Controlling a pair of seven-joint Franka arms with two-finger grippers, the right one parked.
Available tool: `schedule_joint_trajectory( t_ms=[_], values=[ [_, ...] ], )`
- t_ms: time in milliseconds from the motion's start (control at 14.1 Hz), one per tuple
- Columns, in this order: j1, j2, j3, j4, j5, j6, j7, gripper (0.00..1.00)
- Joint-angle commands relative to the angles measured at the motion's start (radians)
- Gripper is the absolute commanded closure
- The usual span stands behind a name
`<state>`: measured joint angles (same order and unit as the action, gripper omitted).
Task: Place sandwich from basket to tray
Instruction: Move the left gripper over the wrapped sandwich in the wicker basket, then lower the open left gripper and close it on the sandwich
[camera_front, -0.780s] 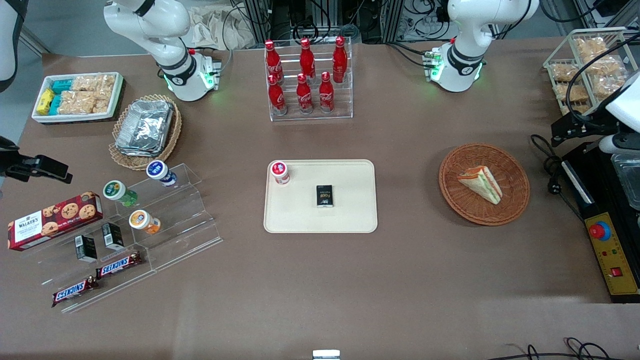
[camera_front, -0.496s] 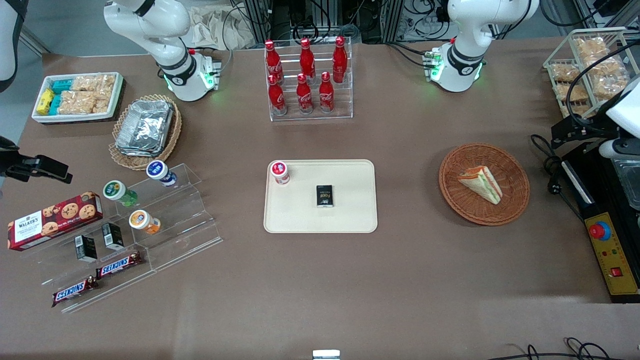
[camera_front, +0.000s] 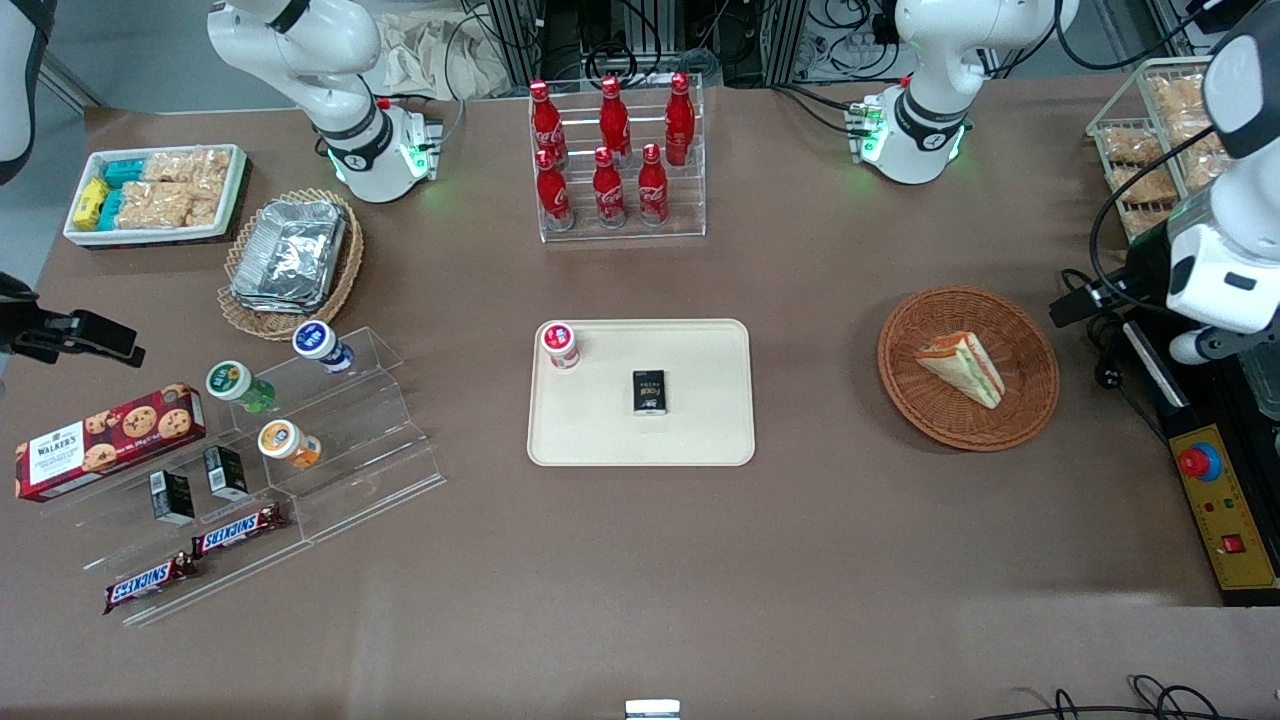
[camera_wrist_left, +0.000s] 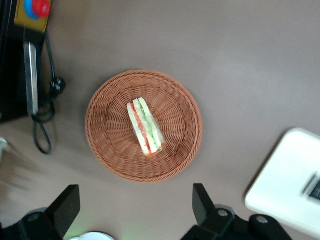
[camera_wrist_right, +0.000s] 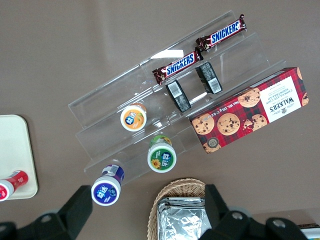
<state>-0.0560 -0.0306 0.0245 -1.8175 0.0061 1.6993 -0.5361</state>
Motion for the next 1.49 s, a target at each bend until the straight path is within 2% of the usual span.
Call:
schedule_joint_trajectory(
  t_ms=[0,213,496,709,1206,1418],
  values=[
    [-0.004,-0.104,-0.003,-0.24,0.003,0.191,-0.305,0.0],
    [0.002,-0.109,-0.024,-0.394,0.011,0.353,-0.436,0.0],
    [0.005,-0.077,-0.024,-0.488,0.008,0.511,-0.484,0.0],
    [0.005,0.012,-0.024,-0.525,0.003,0.67,-0.568,0.0],
    [0.007,0.113,-0.021,-0.598,0.003,0.847,-0.57,0.0],
    [0.008,0.144,-0.018,-0.681,0.006,0.979,-0.561,0.0]
  ],
)
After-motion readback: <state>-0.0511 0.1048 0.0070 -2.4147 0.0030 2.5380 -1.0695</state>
